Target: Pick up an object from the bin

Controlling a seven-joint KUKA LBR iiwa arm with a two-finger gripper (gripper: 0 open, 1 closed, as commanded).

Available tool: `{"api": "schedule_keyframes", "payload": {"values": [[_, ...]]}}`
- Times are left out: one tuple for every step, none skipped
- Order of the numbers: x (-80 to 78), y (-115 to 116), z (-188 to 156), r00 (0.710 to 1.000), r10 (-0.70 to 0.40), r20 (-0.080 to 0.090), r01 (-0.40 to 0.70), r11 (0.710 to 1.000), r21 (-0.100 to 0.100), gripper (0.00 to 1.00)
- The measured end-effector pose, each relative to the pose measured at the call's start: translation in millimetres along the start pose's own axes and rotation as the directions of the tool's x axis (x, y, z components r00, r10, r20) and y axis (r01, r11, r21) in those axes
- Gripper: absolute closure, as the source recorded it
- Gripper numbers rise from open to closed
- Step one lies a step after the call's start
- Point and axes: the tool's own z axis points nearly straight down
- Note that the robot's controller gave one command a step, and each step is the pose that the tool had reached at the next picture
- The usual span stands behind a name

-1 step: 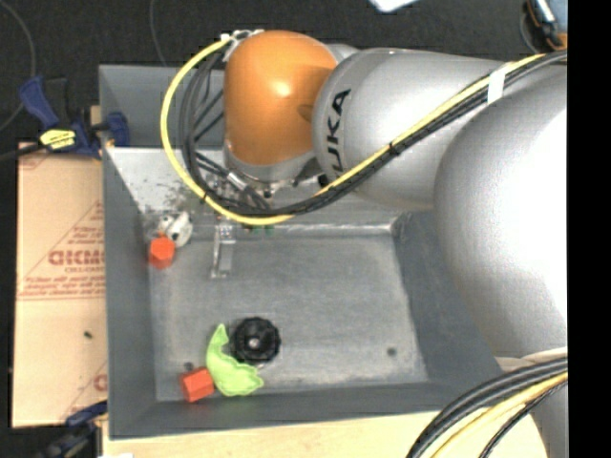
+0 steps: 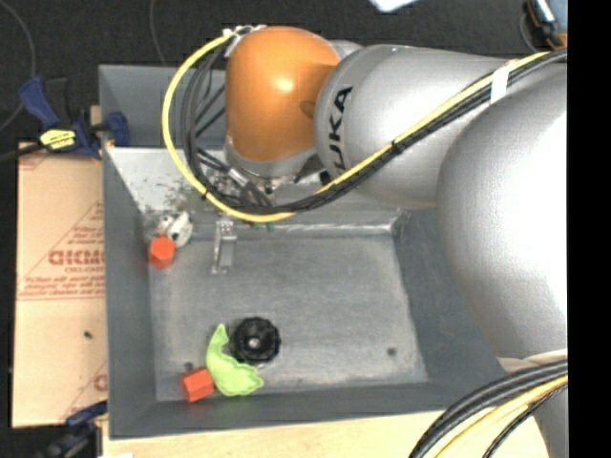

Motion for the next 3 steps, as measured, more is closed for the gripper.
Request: {"api": "schedule_keyframes", "payload": {"values": [[61.4,-41.6,104.9,0.977,-0.214,-0.003,0.214,0.977,0.000,0.00],[75.0,-40.2,90.6,0.978,-0.211,0.002,0.211,0.978,-0.001,0.00],[94.5,-62.9,98.0,0.938,-0.347,-0.001,0.347,0.938,0.000,0.00]]}}
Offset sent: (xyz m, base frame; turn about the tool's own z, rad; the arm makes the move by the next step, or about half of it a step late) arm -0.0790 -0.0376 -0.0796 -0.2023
